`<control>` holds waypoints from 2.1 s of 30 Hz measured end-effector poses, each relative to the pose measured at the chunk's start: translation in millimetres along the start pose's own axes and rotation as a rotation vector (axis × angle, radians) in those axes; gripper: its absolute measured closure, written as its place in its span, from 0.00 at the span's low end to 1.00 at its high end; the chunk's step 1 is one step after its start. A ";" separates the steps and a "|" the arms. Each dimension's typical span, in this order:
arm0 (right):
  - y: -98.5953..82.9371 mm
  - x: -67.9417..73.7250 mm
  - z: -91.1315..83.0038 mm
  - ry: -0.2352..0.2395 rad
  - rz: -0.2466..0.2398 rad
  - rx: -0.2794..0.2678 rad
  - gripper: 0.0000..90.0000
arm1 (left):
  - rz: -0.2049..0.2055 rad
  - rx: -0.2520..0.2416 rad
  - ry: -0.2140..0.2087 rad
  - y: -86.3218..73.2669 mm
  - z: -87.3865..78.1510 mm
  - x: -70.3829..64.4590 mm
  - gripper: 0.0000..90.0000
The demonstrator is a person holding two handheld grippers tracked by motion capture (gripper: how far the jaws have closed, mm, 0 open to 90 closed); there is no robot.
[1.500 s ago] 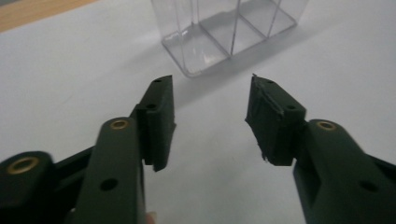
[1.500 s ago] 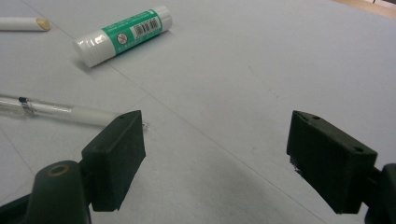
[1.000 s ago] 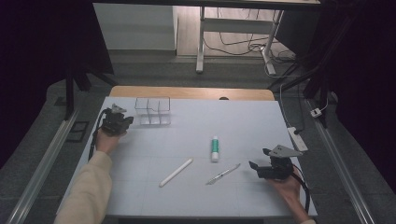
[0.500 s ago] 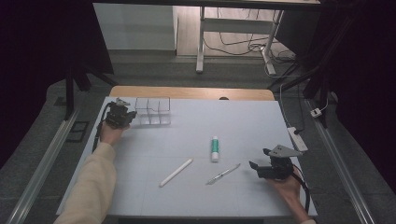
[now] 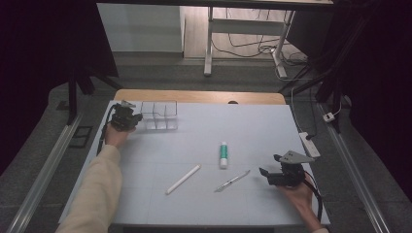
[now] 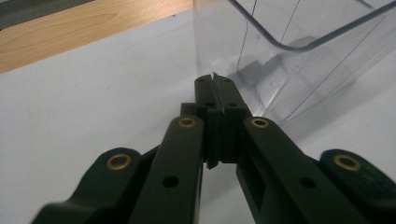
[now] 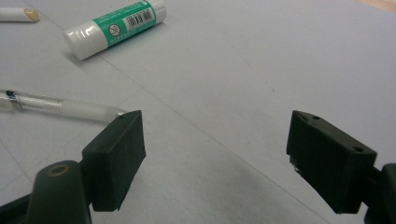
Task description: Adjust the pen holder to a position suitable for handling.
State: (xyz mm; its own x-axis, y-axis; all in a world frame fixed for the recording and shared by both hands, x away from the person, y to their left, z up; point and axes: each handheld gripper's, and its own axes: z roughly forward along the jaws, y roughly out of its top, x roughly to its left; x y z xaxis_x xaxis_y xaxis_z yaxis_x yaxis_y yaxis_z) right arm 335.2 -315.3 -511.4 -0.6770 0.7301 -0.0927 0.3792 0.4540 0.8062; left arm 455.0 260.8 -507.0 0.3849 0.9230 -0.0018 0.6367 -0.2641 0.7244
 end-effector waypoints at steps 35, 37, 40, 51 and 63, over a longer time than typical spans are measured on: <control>-0.8 -0.3 1.6 0.003 0.000 0.013 0.21 | 0.097 0.014 -0.076 21.4 19.7 -43.2 0.99; -1.0 0.0 2.1 0.002 0.002 0.015 0.21 | 0.098 0.014 -0.083 22.2 20.8 -45.3 0.99; -1.0 0.0 2.2 0.006 0.002 0.017 0.21 | 0.111 0.016 -0.089 23.5 22.6 -49.0 0.99; -1.0 -0.3 1.9 0.007 0.006 0.011 0.21 | 0.116 0.017 -0.086 33.5 30.1 -59.1 0.99; -1.4 -0.2 2.6 0.012 0.008 0.009 0.21 | 0.120 0.027 -0.084 44.5 39.7 -68.8 0.99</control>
State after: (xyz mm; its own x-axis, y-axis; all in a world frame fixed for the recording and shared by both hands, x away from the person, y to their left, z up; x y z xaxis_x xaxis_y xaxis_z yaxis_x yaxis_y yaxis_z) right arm 336.4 -314.8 -514.0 -0.6817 0.7273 -0.0789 0.3904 0.4529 0.8015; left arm 483.4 174.4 -502.1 0.5131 0.8579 0.0257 0.6000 -0.3800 0.7039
